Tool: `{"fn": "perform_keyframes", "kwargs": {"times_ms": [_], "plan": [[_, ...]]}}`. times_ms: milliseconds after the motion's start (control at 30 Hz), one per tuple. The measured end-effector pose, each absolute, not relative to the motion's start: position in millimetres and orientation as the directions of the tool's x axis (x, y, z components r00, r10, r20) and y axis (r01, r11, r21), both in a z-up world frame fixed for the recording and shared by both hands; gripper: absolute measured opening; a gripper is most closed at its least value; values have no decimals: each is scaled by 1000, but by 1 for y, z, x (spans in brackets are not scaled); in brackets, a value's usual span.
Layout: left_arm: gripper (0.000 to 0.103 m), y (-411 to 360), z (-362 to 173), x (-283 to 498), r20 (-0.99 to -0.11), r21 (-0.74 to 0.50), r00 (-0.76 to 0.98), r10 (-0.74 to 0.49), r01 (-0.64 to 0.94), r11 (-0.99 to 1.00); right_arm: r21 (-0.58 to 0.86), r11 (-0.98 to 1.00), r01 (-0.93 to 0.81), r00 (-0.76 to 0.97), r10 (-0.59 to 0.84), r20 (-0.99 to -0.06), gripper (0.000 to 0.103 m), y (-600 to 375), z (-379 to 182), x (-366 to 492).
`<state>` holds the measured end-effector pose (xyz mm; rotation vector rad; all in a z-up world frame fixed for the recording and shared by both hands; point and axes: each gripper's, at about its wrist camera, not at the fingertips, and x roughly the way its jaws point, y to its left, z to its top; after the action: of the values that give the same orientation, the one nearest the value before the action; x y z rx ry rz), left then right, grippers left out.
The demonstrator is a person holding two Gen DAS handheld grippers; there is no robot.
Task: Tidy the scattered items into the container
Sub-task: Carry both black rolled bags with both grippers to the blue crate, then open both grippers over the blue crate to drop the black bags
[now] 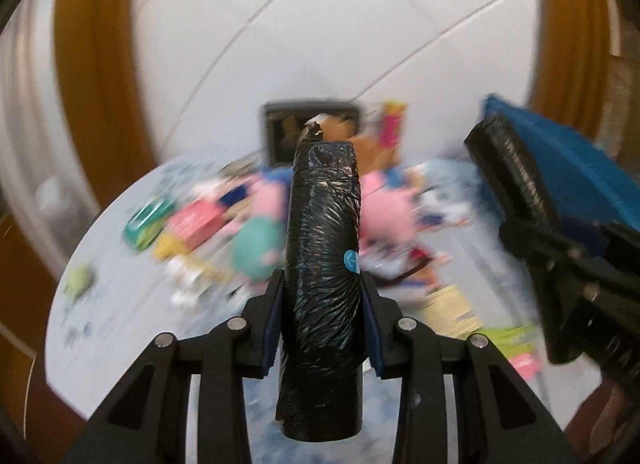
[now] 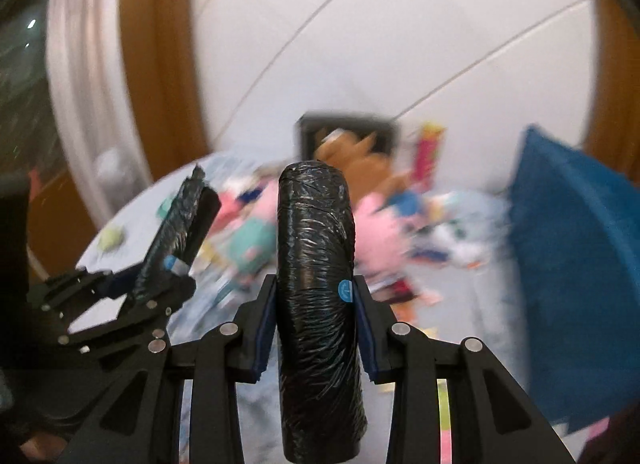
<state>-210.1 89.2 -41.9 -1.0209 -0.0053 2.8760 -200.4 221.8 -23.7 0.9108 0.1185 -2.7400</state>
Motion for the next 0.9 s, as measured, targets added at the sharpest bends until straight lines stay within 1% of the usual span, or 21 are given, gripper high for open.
{"fn": "perform_keyframes", "kwargs": {"times_ms": [100, 267, 400, 533, 667, 733, 767, 800, 833, 867, 900], "plan": [[34, 133, -20, -215, -600, -32, -786, 146, -159, -987, 5, -987, 162, -830, -139, -540, 35, 276, 6, -195], [34, 230, 18, -229, -544, -41, -799, 255, -279, -960, 8, -1000, 26, -882, -27, -471, 35, 371, 36, -186], [34, 308, 50, -233, -492, -49, -812, 315, -335, -941, 8, -999, -54, -905, 46, -423, 35, 454, 55, -183], [34, 386, 71, -239, -486, -50, -799, 353, -379, -924, -13, -994, -106, -903, 102, -418, 35, 530, 69, -188], [34, 454, 75, -247, -509, -37, -775, 374, -415, -909, -4, -988, -154, -889, 140, -435, 35, 592, 65, -195], [34, 477, 75, -246, -527, -30, -758, 383, -434, -900, 6, -985, -174, -879, 152, -452, 38, 616, 62, -196], [36, 485, 75, -246, -534, -25, -755, 381, -437, -899, 14, -983, -185, -880, 159, -448, 53, 627, 61, -195], [53, 488, 74, -247, -535, -18, -761, 366, -424, -906, 17, -980, -196, -878, 168, -449, 85, 636, 61, -191], [68, 491, 72, -248, -536, -10, -767, 351, -410, -912, 19, -978, -207, -876, 176, -448, 100, 644, 61, -187], [98, 493, 72, -248, -532, -3, -777, 335, -394, -919, 21, -977, -214, -877, 183, -445, 102, 651, 61, -183], [103, 491, 72, -247, -515, 4, -797, 315, -370, -929, 26, -976, -217, -879, 183, -441, 102, 656, 60, -182]]}}
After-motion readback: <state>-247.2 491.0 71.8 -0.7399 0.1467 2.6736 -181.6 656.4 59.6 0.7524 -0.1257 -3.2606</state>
